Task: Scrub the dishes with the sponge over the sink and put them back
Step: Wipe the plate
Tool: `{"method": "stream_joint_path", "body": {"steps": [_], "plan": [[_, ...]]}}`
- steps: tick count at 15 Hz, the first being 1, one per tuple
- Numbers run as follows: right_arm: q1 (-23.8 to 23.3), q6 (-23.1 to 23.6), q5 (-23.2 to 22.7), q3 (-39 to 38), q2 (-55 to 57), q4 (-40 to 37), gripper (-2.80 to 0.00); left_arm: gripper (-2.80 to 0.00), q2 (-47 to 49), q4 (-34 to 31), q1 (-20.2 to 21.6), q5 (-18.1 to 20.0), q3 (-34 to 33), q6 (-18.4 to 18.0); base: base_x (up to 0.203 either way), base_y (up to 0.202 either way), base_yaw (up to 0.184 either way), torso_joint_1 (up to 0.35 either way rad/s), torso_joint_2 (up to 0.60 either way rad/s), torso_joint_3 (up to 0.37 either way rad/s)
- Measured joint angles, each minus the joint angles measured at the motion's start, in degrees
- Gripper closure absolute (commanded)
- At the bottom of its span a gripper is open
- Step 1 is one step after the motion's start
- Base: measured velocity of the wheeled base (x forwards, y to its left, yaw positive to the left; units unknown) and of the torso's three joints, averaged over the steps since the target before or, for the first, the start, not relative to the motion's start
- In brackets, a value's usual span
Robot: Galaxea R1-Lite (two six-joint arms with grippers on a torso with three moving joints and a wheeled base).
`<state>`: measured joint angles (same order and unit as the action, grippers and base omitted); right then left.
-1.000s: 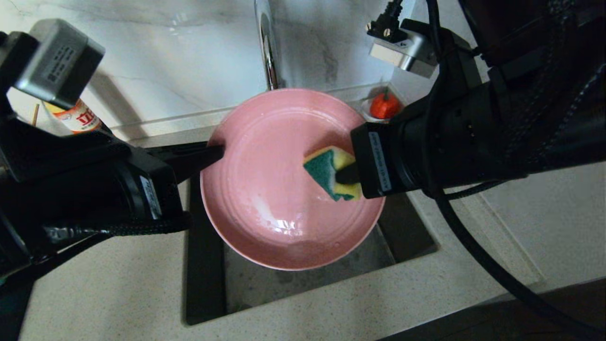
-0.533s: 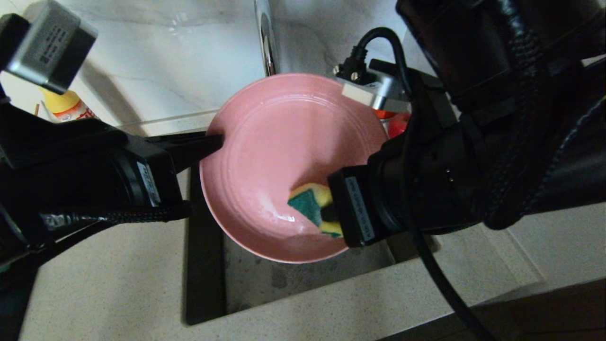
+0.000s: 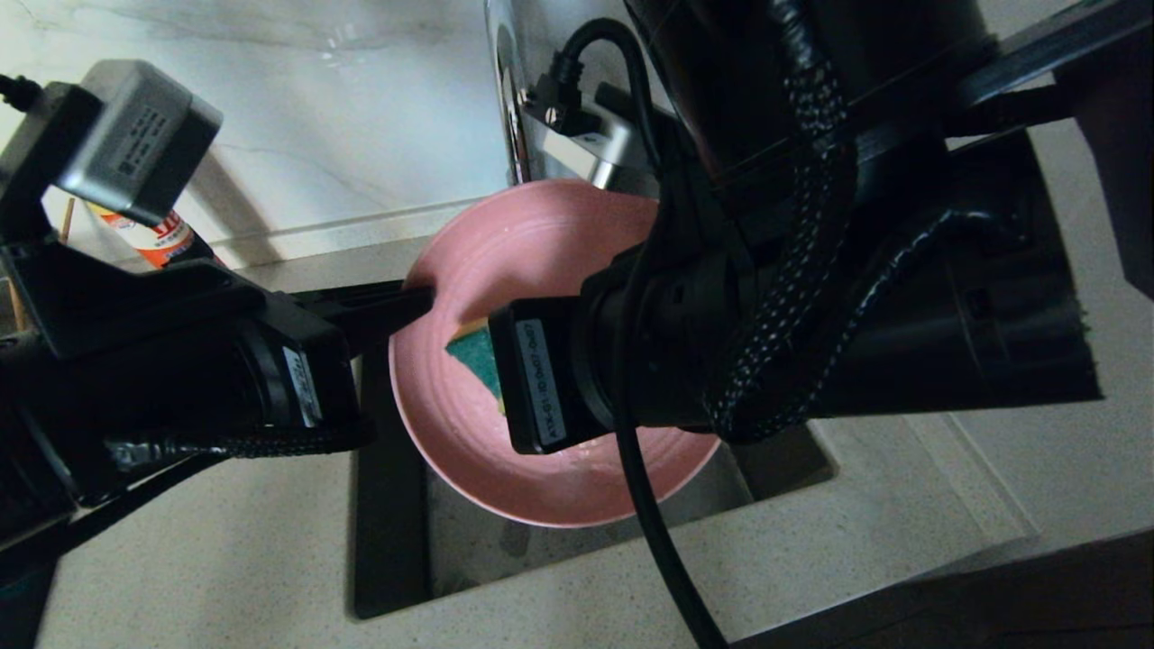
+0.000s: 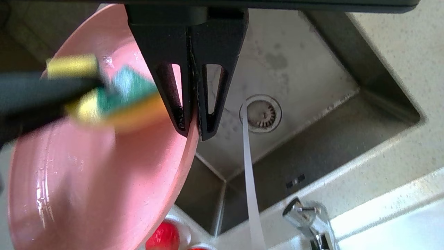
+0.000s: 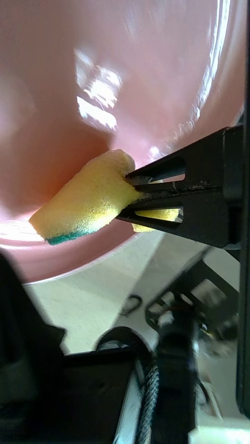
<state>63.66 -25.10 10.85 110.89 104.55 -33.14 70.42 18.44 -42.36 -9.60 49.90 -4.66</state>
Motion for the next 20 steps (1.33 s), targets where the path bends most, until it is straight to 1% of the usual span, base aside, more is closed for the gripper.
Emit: {"method": "stream_joint_path", "body": {"steps": [3,6,10,13,15,17,20], "plan": [[-1.77,1.63,2.86,0.02,-0.62,0.45,0.00,0.00,-0.32,0.00,0.00,0.00,-0.97,-0.07,0.000,0.000,0.000,0.000,0.00,0.000],[-4.21,2.63,3.21,0.05,-2.62,-0.33,0.00,0.00,-0.58,-0.03,0.00,0.00,-1.24,-0.07,0.000,0.000,0.000,0.000,0.00,0.000],[-6.02,2.73,2.93,-0.42,-5.68,-7.14,0.00,0.00,-1.04,0.07,0.09,-0.11,-0.48,0.02,0.000,0.000,0.000,0.000,0.00,0.000],[-4.52,1.25,2.18,-1.21,-6.98,-11.20,0.00,0.00,-0.93,0.09,0.17,-0.29,1.03,0.10,0.000,0.000,0.000,0.000,0.00,0.000],[-2.78,-1.17,1.14,-1.38,-7.43,-13.40,0.00,0.00,-0.76,0.11,0.30,-0.37,1.67,0.20,0.000,0.000,0.000,0.000,0.00,0.000],[-1.59,-2.13,-0.70,-1.60,-7.79,-14.13,0.00,0.00,-0.47,0.08,0.47,-0.42,1.85,1.06,0.000,0.000,0.000,0.000,0.00,0.000],[-0.33,-1.92,-1.01,-1.08,-9.70,-13.70,0.00,0.00,0.19,0.06,1.19,-0.43,1.53,2.05,0.000,0.000,0.000,0.000,0.00,0.000]]}}
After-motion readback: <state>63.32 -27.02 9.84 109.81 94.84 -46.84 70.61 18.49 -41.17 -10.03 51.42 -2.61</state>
